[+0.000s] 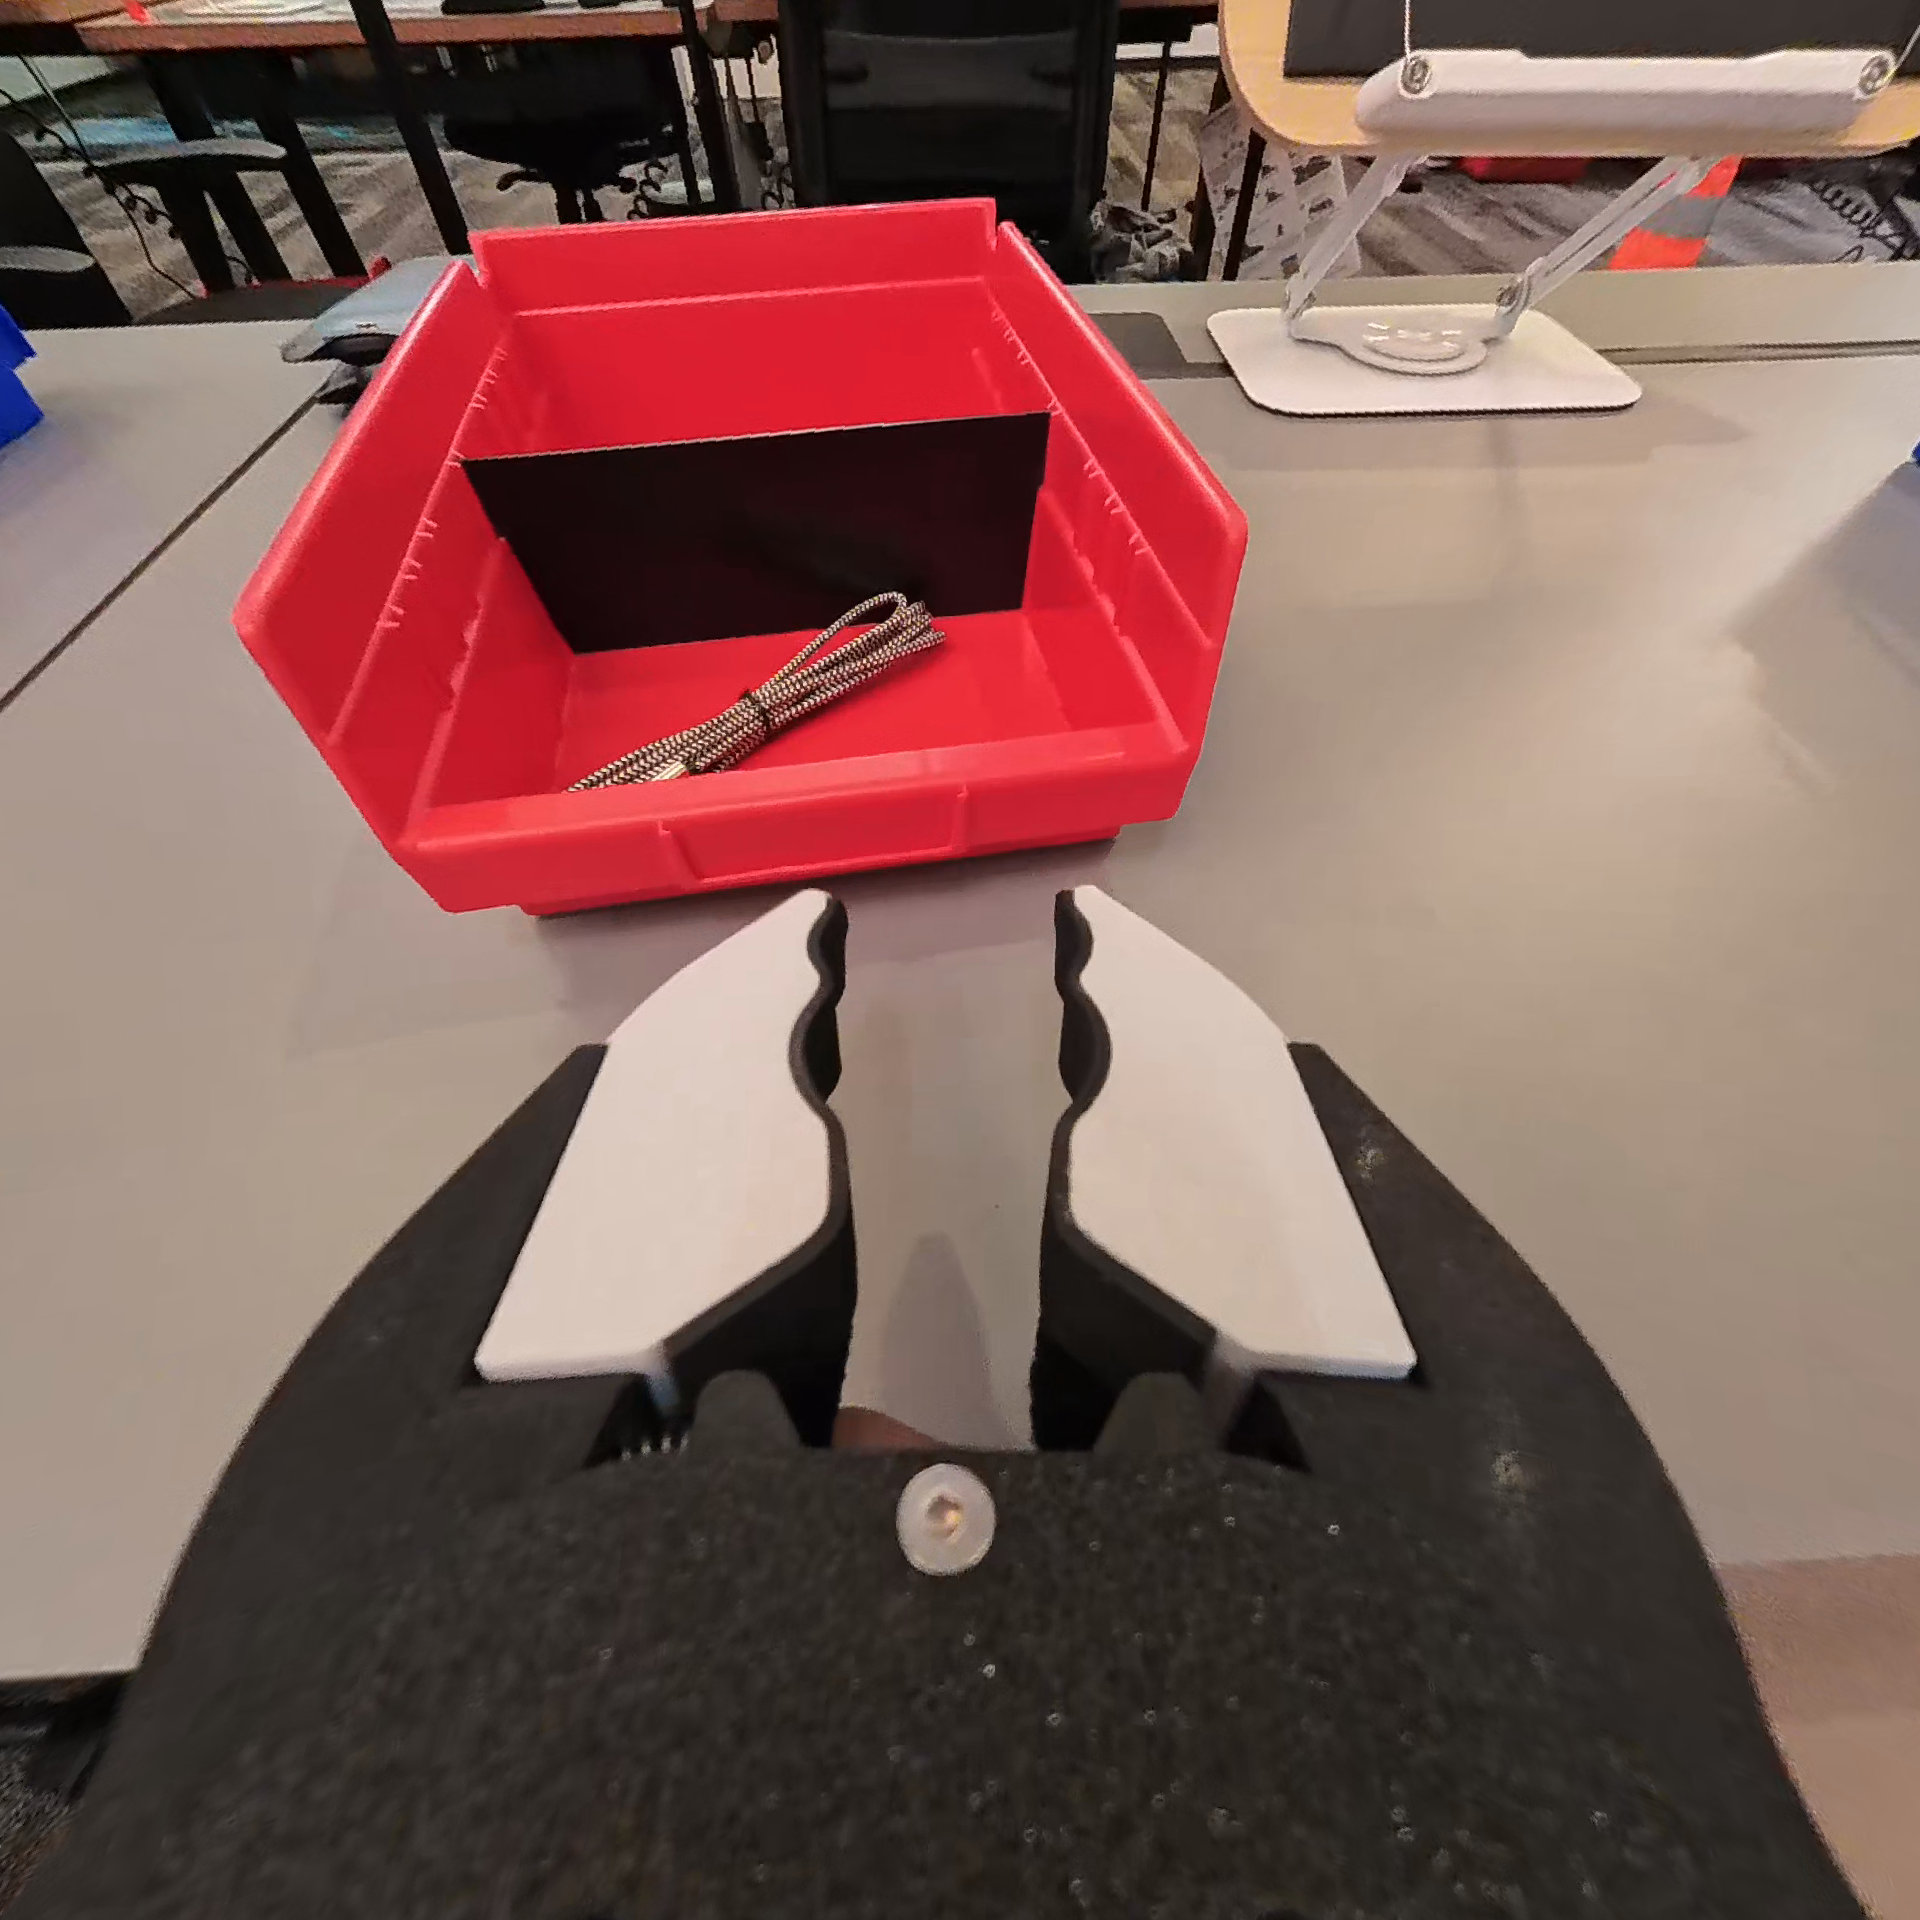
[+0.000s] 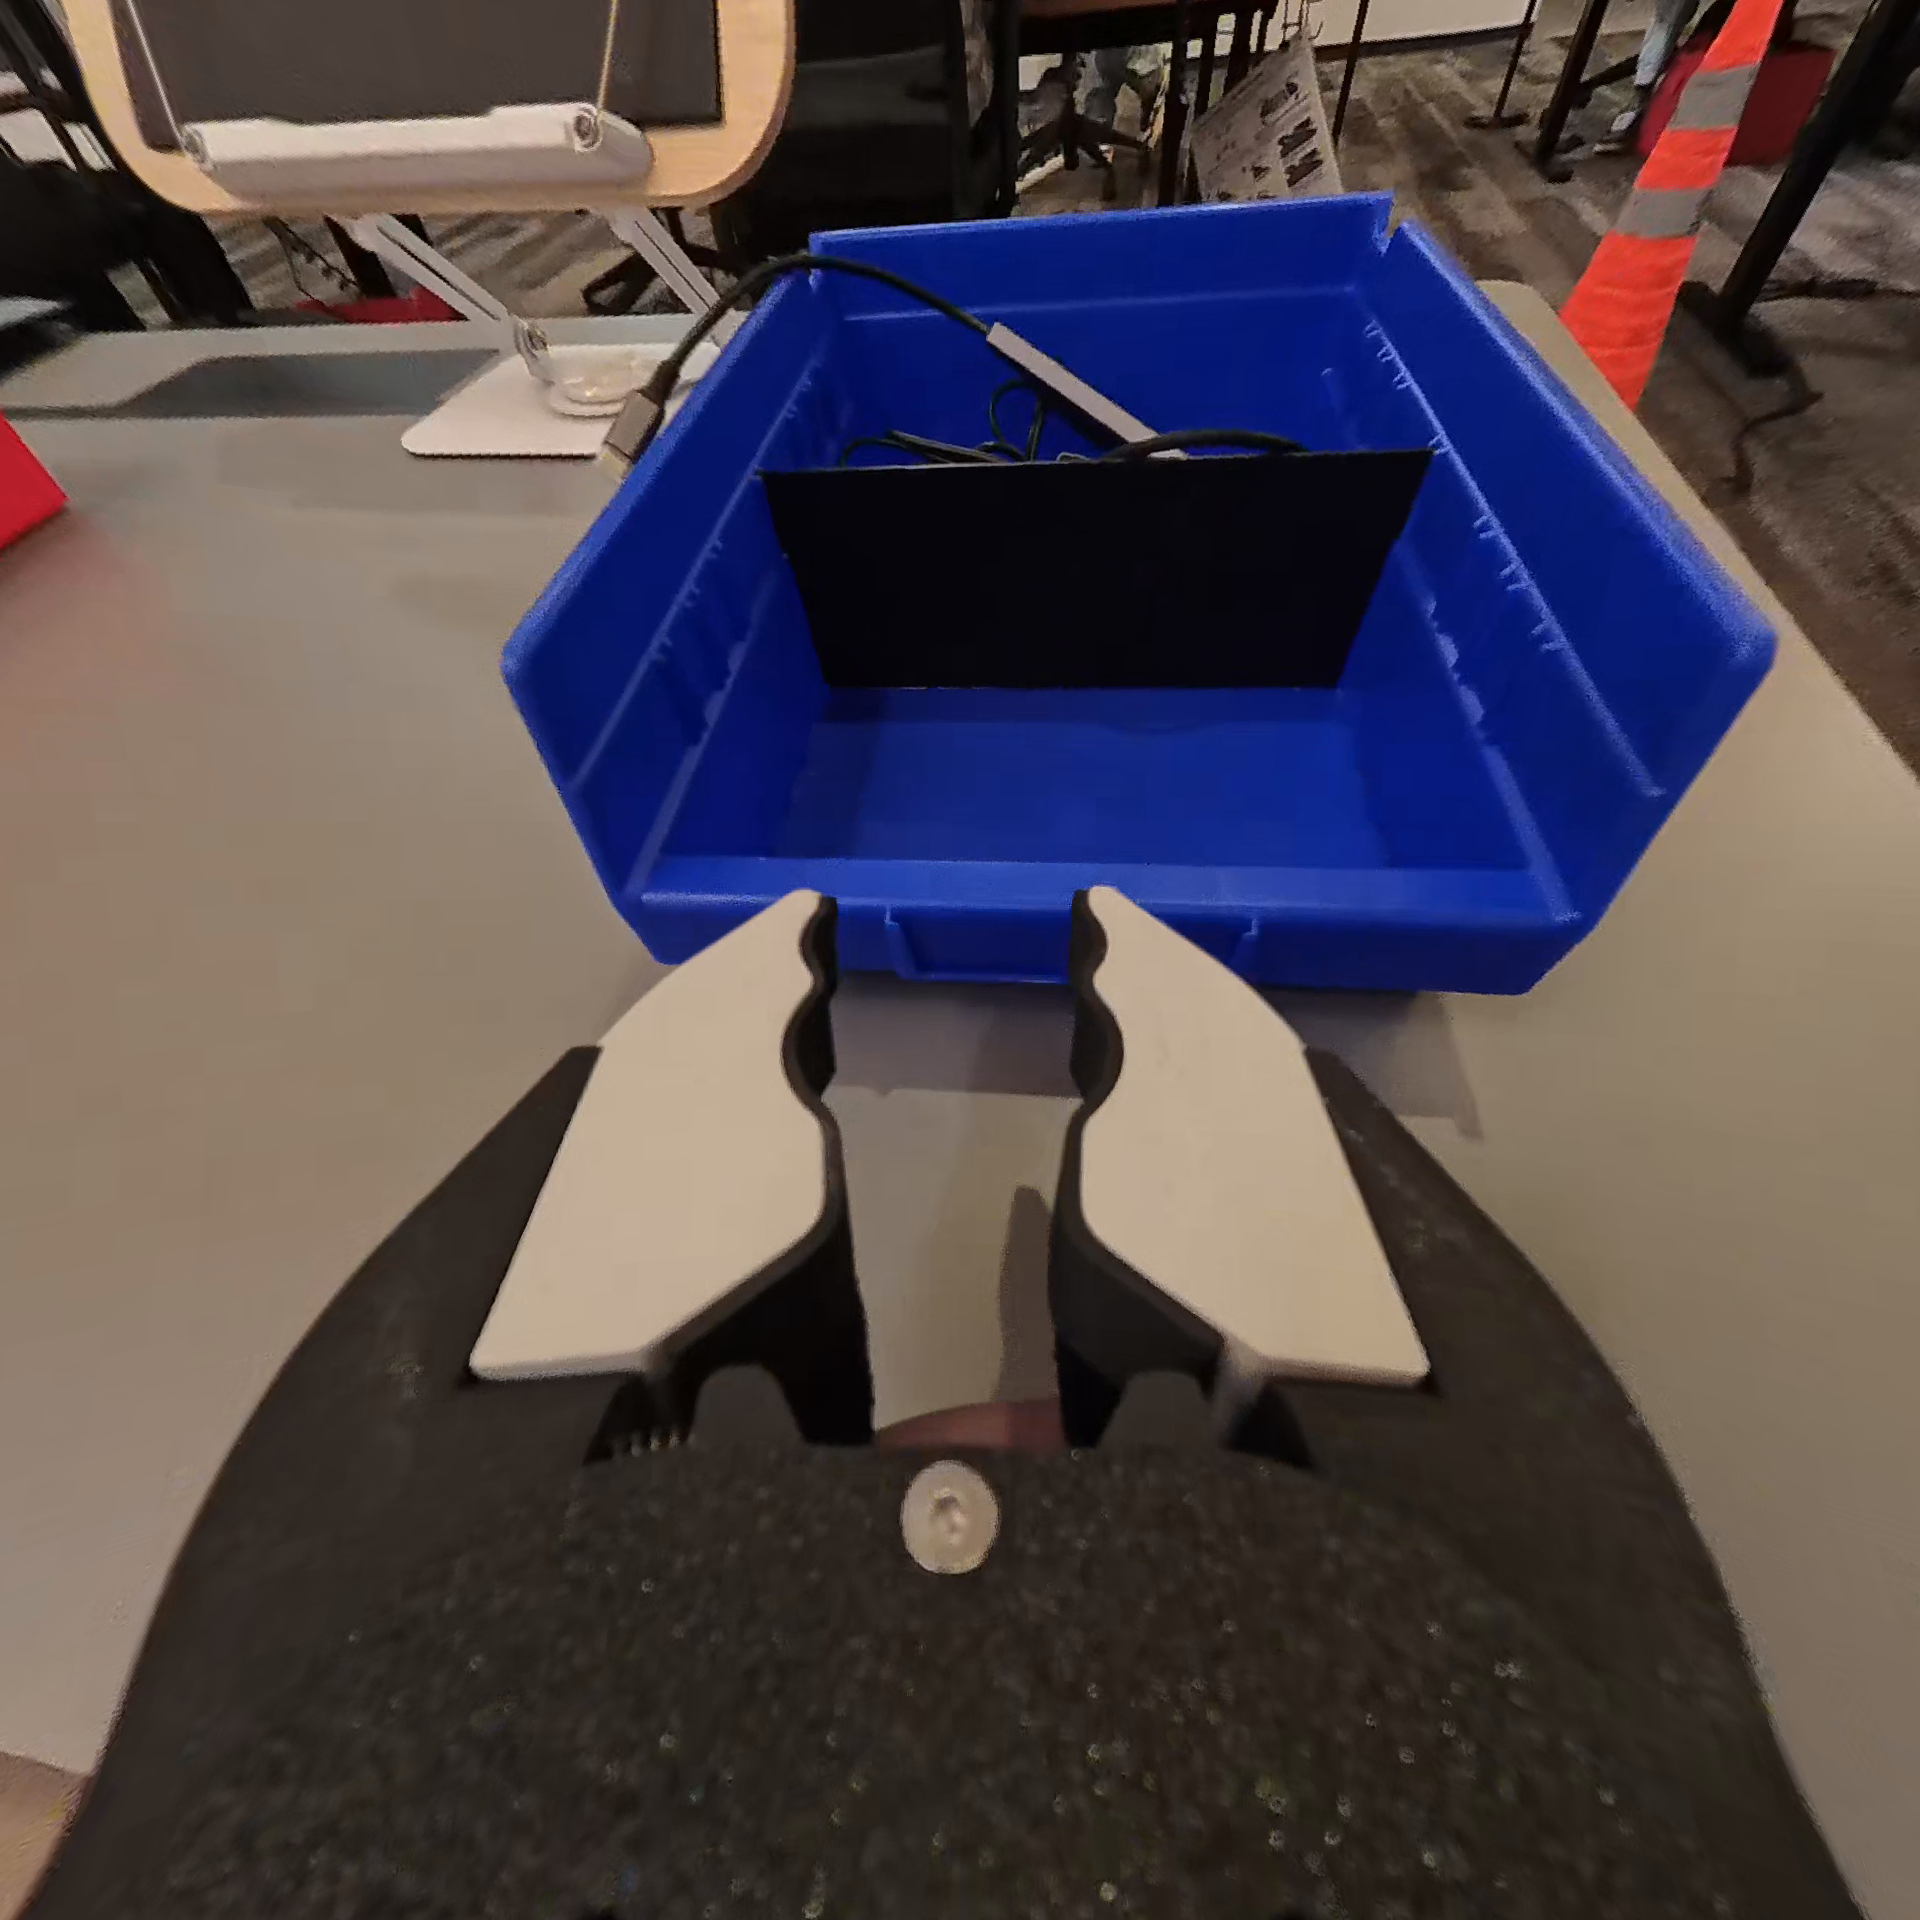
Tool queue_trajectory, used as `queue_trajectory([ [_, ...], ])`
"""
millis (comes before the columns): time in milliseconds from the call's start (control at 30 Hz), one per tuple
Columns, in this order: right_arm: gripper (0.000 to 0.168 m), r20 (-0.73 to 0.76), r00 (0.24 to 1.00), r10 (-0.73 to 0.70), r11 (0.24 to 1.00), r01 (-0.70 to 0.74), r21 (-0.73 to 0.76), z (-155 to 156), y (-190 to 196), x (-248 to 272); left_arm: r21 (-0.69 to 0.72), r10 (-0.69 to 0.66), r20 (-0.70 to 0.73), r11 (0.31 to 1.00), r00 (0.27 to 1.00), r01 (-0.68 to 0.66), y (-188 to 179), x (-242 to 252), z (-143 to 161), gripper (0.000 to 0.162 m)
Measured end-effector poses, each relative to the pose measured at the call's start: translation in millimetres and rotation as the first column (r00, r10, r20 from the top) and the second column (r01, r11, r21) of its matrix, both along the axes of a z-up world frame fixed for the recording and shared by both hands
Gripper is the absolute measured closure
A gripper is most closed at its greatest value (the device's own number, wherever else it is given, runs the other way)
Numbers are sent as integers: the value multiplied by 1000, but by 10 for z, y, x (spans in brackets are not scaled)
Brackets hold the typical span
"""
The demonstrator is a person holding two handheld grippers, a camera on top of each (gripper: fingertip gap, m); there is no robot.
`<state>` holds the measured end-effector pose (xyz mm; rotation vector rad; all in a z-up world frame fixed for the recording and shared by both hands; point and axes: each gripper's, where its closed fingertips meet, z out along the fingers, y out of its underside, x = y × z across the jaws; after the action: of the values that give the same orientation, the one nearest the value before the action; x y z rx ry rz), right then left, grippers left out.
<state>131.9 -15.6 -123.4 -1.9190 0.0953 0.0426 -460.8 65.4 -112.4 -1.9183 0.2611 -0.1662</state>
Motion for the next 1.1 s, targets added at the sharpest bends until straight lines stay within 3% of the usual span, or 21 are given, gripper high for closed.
queue_trajectory([
  [500,122,10,1000,-3,1000,3,25,48,43,30,8,-36,-49,999,998,36,-37,112,-22,124],
  [600,118,7,995,98,994,-98,56,126,42,-181,15,-46,-63,999,997,47,-46,148,-18,124],
  [667,114,-20,942,336,939,-333,85,188,23,-668,21,-56,-71,998,996,57,-63,185,-7,124],
  [700,104,-30,923,382,922,-379,83,186,34,-831,26,-64,-75,998,995,66,-74,210,0,124],
  [800,101,39,961,274,959,-276,58,181,265,-911,35,-96,-91,994,991,99,-107,324,9,124],
  [933,94,-24,968,251,968,-251,25,197,512,-1145,36,-167,-73,985,983,170,-243,653,44,124],
  [1033,88,-72,942,327,945,-327,14,215,512,-1397,31,-310,108,951,945,308,-488,1258,199,123],
  [1100,95,-92,906,413,910,-415,8,235,423,-1575,43,-405,122,914,906,402,-617,1730,279,122],
])
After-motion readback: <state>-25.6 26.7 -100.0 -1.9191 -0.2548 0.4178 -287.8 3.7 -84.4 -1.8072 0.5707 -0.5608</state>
